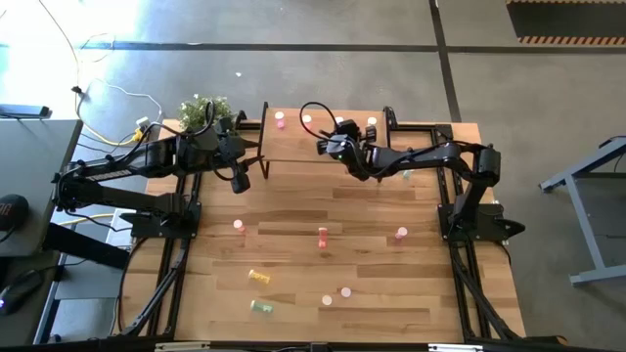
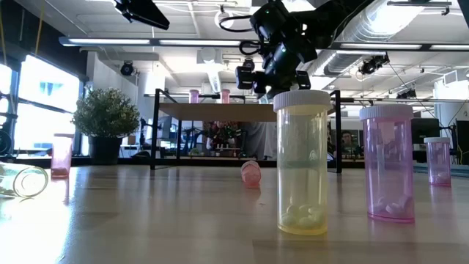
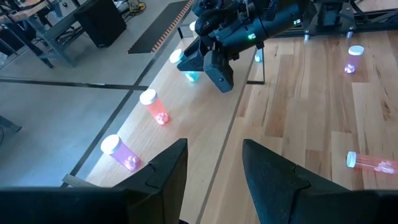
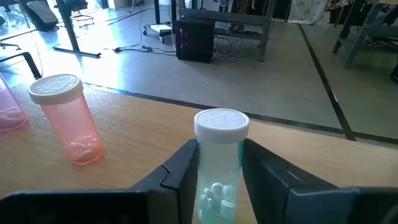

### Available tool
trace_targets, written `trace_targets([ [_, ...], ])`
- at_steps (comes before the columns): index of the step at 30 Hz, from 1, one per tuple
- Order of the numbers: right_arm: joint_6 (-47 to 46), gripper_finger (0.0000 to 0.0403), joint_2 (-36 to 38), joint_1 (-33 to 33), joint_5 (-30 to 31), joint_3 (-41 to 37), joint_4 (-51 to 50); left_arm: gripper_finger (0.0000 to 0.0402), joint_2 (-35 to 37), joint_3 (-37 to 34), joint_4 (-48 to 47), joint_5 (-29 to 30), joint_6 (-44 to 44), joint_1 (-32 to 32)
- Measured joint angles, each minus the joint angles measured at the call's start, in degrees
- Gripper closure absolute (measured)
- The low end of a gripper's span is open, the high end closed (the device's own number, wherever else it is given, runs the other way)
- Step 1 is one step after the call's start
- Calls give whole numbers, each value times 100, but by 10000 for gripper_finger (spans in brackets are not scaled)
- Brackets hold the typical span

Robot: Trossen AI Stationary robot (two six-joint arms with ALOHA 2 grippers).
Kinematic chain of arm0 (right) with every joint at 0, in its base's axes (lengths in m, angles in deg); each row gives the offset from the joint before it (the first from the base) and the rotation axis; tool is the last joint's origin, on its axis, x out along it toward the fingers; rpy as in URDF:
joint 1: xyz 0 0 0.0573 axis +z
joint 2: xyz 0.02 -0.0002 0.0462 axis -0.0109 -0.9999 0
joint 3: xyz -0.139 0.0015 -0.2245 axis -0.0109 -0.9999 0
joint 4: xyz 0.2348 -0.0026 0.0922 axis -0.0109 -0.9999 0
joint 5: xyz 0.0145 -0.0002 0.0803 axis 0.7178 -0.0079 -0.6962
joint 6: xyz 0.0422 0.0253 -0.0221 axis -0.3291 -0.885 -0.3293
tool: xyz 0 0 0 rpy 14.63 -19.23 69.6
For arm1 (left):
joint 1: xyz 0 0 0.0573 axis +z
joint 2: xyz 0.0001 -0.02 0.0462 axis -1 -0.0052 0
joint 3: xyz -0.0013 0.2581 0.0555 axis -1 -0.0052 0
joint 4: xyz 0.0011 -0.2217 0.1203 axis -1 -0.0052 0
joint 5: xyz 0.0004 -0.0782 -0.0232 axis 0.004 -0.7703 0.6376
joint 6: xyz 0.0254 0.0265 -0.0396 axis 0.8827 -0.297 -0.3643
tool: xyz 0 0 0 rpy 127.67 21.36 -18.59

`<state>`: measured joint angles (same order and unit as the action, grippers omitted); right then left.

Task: Pick and place medicine bottles onto shelf by color
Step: Put the middle blue pill bottle on the shelf, then put the top blue pill bottle on the shelf

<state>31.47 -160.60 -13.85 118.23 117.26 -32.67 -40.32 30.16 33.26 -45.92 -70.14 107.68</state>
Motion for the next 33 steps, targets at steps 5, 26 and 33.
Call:
trace_targets([
  [5,-12,269,-4,23,-4,0,-11,259,0,0,0,0,-1,0],
  [26,-937,285,196,151,-646,16,-597,259,0,0,-2,-1,0,0],
  [33,-23,285,686,282,-616,957,-1125,259,0,0,-2,35,-2,0],
])
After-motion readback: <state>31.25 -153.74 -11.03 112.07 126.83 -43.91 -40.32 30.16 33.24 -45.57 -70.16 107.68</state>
